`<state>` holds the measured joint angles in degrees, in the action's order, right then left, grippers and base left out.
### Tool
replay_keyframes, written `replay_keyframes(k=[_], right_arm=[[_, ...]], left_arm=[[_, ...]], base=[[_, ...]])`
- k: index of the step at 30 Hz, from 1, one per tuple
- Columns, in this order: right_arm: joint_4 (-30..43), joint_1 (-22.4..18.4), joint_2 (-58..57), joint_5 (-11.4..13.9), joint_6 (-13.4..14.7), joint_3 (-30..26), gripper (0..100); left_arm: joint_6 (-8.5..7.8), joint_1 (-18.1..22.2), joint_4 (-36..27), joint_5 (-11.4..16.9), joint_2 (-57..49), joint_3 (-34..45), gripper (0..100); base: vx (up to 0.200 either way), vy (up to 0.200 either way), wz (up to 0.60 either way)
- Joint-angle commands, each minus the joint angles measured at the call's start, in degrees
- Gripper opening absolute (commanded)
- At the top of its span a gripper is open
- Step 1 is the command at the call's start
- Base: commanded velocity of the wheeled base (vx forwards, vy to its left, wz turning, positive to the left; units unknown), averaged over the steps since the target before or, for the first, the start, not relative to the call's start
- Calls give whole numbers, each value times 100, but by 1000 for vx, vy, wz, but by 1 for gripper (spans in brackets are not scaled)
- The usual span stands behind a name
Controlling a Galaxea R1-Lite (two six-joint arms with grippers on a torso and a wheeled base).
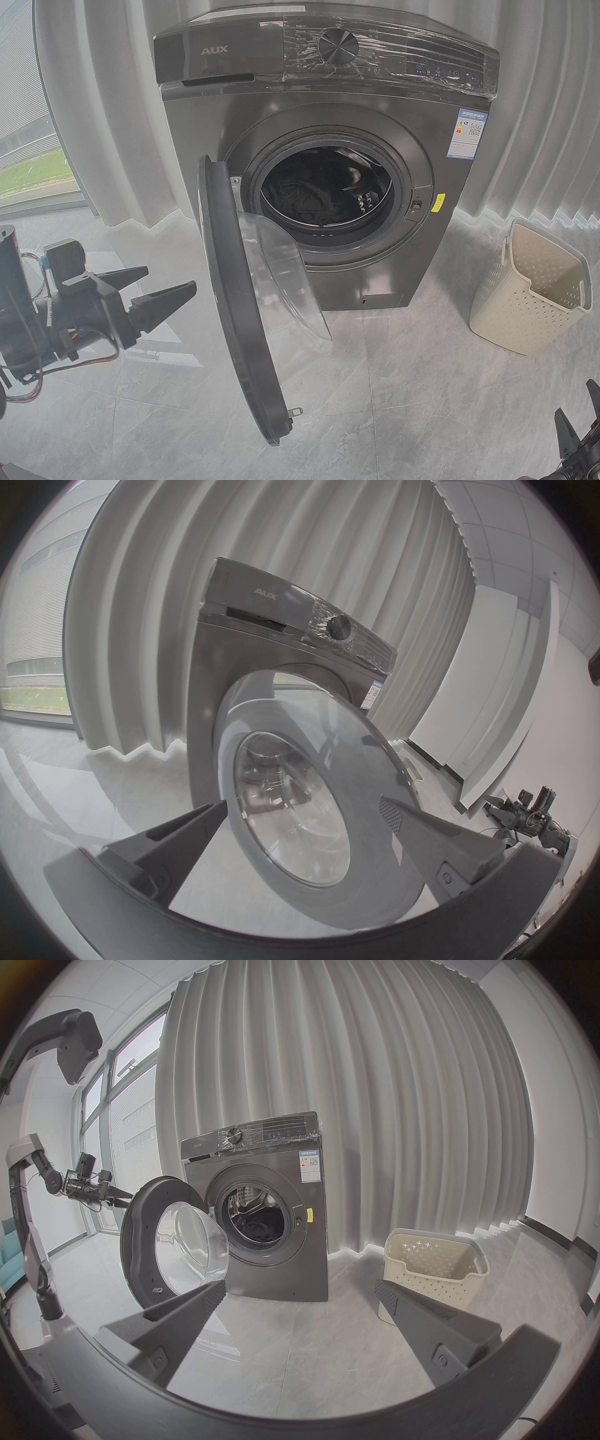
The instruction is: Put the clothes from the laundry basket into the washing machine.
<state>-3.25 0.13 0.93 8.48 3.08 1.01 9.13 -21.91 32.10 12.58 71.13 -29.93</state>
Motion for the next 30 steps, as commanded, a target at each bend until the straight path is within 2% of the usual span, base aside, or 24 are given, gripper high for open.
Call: replay_keyframes(k=[1,5,9,11,13,21,26,27,28,29,30], right_arm=[[0,4,-14,4,-1,-92,100],[-8,4,-14,4,-1,-101,100],[-8,4,-14,4,-1,-92,100],[-8,4,-14,4,-1,-92,100],[-8,4,-14,4,8,-101,100],[-8,4,-14,4,8,-92,100],[-8,4,-14,4,8,-92,100],[-8,4,-14,4,8,-92,100],[-8,4,-14,4,8,-92,100],[-8,4,-14,4,8,-92,100],[-8,4,-14,4,8,-92,100]], left_arm=[[36,-481,482,-177,929,-145,100],[89,-815,789,-388,1439,-435,100],[353,-991,1308,-520,1737,-620,100],[414,-1017,1466,-625,1808,-637,100],[414,-1017,1589,-713,1869,-637,100],[423,-1053,1615,-731,2054,-883,100],[449,-1053,1774,-977,2555,-1446,100],[458,-1053,1888,-1126,2906,-1780,100],[458,-1053,1888,-1126,2906,-1780,100],[502,-1053,2020,-1346,3267,-2158,100],[502,-1053,2020,-1346,3267,-2158,100]], base=[[0,0,0],[0,0,0],[0,0,0],[0,0,0],[0,0,0],[0,0,0],[0,0,0],[0,0,0],[0,0,0],[0,0,0],[0,0,0]])
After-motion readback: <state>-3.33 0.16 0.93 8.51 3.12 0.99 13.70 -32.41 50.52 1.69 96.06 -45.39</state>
